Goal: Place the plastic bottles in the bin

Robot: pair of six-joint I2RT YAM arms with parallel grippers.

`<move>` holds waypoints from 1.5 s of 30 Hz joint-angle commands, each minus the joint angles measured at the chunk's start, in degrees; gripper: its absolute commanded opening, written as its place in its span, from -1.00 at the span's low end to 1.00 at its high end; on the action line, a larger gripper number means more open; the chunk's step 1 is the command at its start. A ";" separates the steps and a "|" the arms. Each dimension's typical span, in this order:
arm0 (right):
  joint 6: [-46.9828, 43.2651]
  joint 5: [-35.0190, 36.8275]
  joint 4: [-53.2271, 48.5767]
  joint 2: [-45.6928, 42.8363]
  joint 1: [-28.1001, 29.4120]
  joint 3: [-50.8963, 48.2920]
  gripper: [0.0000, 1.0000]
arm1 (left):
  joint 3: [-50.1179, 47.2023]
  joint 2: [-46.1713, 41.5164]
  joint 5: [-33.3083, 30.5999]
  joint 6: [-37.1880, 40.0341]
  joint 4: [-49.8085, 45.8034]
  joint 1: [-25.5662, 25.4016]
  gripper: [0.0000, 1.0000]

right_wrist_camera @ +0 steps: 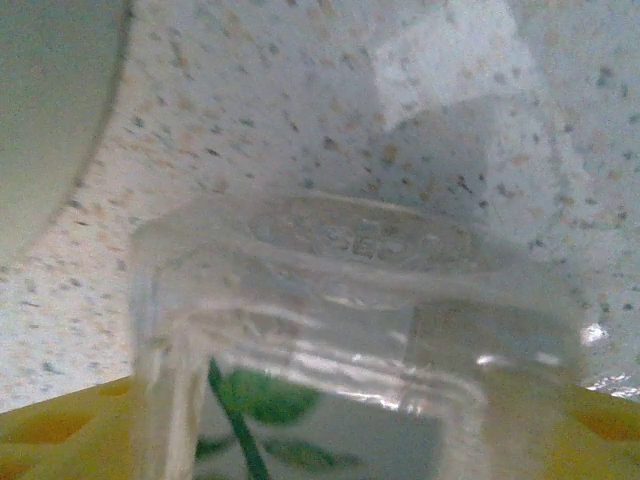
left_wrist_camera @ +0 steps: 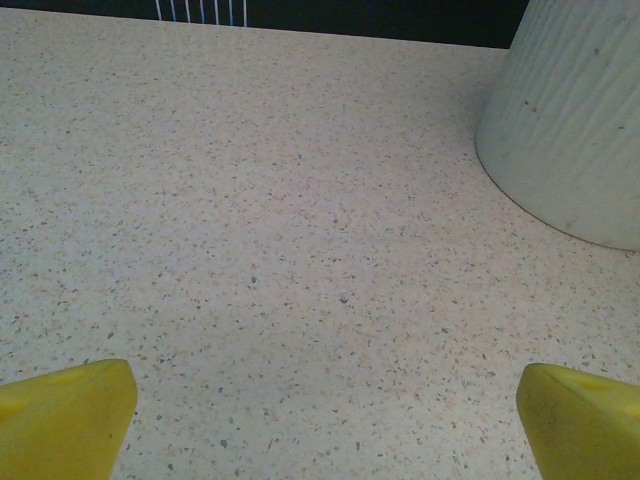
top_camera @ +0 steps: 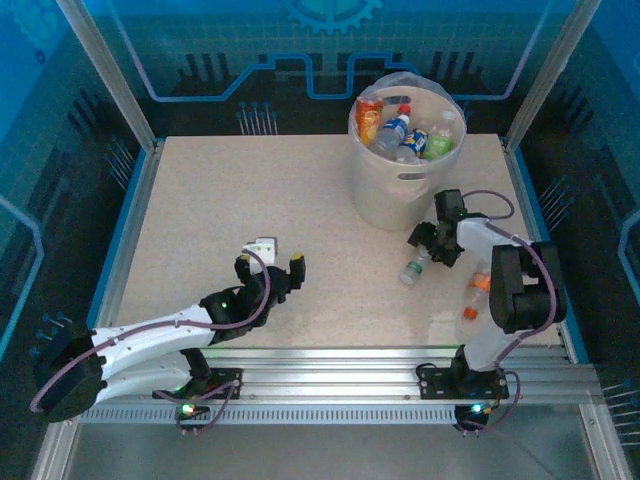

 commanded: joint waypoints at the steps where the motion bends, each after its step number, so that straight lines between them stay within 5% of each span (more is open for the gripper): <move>1: -1.80 0.94 -2.76 1.62 -0.42 1.41 0.58 | 1.81 0.14 0.56 -1.04 0.84 0.59 0.98; 11: -3.06 2.74 -6.80 -4.35 0.12 1.70 -0.06 | 1.96 0.07 0.30 -1.06 0.42 0.58 0.98; 20: -6.20 7.62 -18.86 -21.62 0.37 7.81 -0.16 | 1.91 0.26 0.43 -0.87 1.02 0.59 0.98; 28: -12.84 12.29 -29.43 -28.34 2.50 26.85 -0.22 | 2.07 0.48 0.48 -0.57 1.37 0.59 0.98; 35: -19.78 13.38 -32.97 -22.79 5.78 46.96 -0.23 | 2.09 0.72 0.74 -0.63 1.72 0.52 0.98; 45: -29.93 17.29 -38.78 0.60 8.98 80.02 -0.22 | 1.98 0.17 1.82 -0.69 1.55 0.59 0.98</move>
